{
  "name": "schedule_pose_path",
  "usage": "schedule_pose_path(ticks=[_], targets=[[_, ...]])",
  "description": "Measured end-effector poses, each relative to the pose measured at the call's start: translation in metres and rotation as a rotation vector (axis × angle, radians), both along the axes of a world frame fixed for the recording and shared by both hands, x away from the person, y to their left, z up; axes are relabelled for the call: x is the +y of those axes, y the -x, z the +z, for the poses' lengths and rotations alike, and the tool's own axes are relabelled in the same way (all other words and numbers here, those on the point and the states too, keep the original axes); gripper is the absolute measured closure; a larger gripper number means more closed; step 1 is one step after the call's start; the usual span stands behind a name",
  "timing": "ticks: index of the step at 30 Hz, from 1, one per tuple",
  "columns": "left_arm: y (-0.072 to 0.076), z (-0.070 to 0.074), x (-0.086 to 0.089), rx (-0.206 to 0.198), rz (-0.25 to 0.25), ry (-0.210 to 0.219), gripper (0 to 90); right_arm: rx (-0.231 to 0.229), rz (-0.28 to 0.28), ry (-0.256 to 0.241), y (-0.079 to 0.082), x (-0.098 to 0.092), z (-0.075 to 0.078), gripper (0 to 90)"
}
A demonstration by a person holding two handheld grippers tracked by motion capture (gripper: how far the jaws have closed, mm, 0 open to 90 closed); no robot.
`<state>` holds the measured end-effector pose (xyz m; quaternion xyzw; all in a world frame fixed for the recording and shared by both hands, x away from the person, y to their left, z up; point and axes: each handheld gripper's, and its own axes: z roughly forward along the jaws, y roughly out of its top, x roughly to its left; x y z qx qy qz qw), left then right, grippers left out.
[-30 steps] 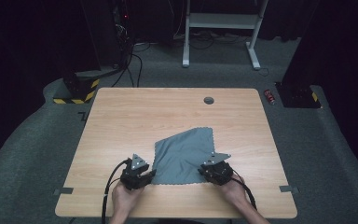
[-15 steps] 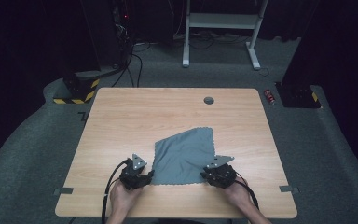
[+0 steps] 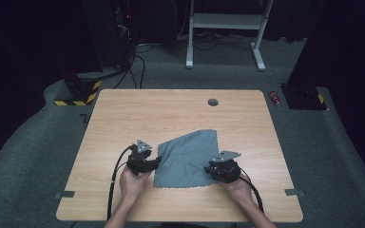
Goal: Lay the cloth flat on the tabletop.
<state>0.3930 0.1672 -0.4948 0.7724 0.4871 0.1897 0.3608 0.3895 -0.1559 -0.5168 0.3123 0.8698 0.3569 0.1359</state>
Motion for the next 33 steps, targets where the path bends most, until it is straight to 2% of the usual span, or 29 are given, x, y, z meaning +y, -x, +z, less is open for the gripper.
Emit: schedule_pose_path(ticks=[5,7,8,10,12,14,16,18,20,22,24,25,28,30,31,32,33], targets=[[-0.020,0.006,0.000,0.012,0.030,0.011,44.2,-0.006,0.004,-0.034,-0.001,-0.001,-0.003,61.0],[-0.026,0.006,0.000,-0.004,0.046,0.017,43.5,-0.031,0.001,-0.042,0.001,0.000,-0.006,60.2],[-0.028,0.006,0.001,-0.005,0.052,0.028,43.5,-0.057,0.006,-0.020,0.003,0.002,-0.006,59.5],[-0.037,0.005,0.000,0.029,0.059,0.017,43.3,-0.070,0.008,-0.012,0.004,0.003,-0.006,59.5],[-0.042,0.004,-0.001,0.041,0.061,0.023,43.4,-0.060,0.009,-0.018,0.003,0.003,-0.006,58.2],[-0.045,0.003,-0.002,0.039,0.064,0.057,44.1,-0.049,0.015,-0.023,0.003,0.002,-0.006,56.0],[-0.048,-0.001,-0.001,0.057,0.076,0.075,44.5,-0.056,0.016,-0.017,0.004,0.003,-0.006,55.9],[-0.053,-0.006,0.000,0.081,0.090,0.074,45.2,-0.049,0.017,-0.023,0.004,0.003,-0.006,55.2],[-0.054,-0.008,-0.001,0.084,0.097,0.055,45.6,-0.049,0.018,-0.022,0.004,0.003,-0.006,55.0],[-0.053,-0.009,-0.003,0.069,0.087,0.026,46.3,-0.047,0.019,-0.024,0.003,0.003,-0.006,54.4],[-0.053,-0.010,-0.006,0.064,0.073,0.024,47.1,-0.047,0.020,-0.024,0.003,0.003,-0.006,54.4],[-0.054,-0.011,-0.008,0.075,0.064,0.012,47.9,-0.047,0.021,-0.024,0.003,0.003,-0.006,54.2],[-0.058,-0.010,-0.013,0.085,0.029,-0.012,54.7,-0.043,0.024,-0.022,0.003,0.003,-0.006,53.2],[-0.060,-0.010,-0.016,0.093,0.009,-0.013,61.4,-0.046,0.027,-0.024,0.003,0.003,-0.006,52.5],[-0.060,-0.010,-0.017,0.096,-0.003,-0.006,69.6,-0.047,0.027,-0.023,0.003,0.003,-0.006,52.4],[-0.060,-0.011,-0.017,0.098,-0.009,-0.001,69.6,-0.047,0.027,-0.023,0.003,0.003,-0.006,52.4],[-0.061,-0.011,-0.016,0.103,-0.015,-0.002,73.3,-0.047,0.027,-0.023,0.003,0.003,-0.006,52.2]])
